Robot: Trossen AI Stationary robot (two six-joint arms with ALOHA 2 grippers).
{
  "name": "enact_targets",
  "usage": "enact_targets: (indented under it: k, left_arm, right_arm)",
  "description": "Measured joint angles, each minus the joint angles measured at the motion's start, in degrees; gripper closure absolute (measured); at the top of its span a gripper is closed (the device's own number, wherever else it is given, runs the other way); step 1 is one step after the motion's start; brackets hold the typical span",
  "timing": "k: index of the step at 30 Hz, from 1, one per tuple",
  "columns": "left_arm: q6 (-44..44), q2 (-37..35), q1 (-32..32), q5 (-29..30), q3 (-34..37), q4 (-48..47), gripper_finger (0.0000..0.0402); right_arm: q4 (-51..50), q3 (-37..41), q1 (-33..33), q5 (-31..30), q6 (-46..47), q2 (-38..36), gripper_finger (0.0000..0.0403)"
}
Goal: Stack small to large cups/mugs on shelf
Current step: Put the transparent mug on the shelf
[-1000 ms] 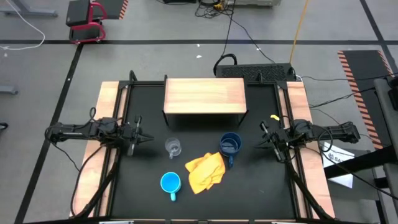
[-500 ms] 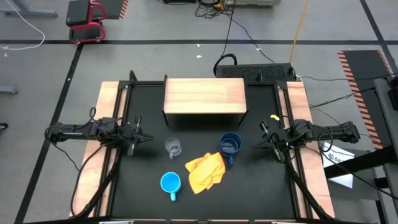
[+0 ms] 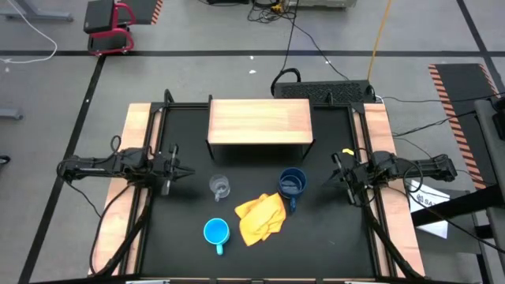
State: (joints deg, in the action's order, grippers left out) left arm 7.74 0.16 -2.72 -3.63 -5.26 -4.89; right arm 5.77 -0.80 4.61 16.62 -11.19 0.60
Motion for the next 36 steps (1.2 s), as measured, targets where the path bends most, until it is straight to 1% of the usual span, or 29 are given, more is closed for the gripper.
enact_targets:
  k: [6, 9, 20, 24, 28, 30, 32, 34, 36]
  left_arm:
    - [-5.01, 0.00, 0.00, -0.68, 0.00, 5.50, 0.0369]
    - [-6.76, 0.00, 0.00, -0.82, 0.00, 6.48, 0.0369]
    - [-4.66, 0.15, 0.00, -0.86, 0.00, 7.20, 0.0369]
    - [-0.73, 0.15, 0.00, -0.34, 0.00, 7.22, 0.0369]
    - [-0.84, 0.15, 0.04, -0.19, 0.00, 6.76, 0.0369]
    - [-0.40, 0.21, 0.04, -2.88, 0.00, 5.94, 0.0376]
    - [0.82, 0.22, 0.00, -4.45, 0.00, 5.58, 0.0393]
    - [1.01, 0.22, 0.00, -4.24, 0.00, 5.45, 0.0396]
    - [1.01, 0.22, 0.00, -2.75, 0.00, 5.46, 0.0397]
  right_arm:
    - [-0.01, -0.02, 0.02, 0.01, -0.04, 0.00, 0.0403]
    - [-0.01, 0.00, 0.00, -0.01, -0.08, 0.00, 0.0403]
    - [0.12, -0.02, 0.01, 0.01, 0.22, 0.00, 0.0403]
    - [0.88, -0.02, 0.01, 0.01, 2.88, 0.00, 0.0403]
    - [2.17, 0.00, 0.02, 0.01, 6.30, 0.02, 0.0403]
    - [2.88, 0.00, 0.01, -0.01, 7.37, 0.00, 0.0403]
    - [3.27, 0.00, -0.01, 0.01, 7.48, 0.00, 0.0403]
    - [3.24, -0.02, 0.02, 0.01, 7.50, 0.02, 0.0403]
    - [3.24, -0.02, 0.02, 0.01, 6.87, 0.02, 0.0403]
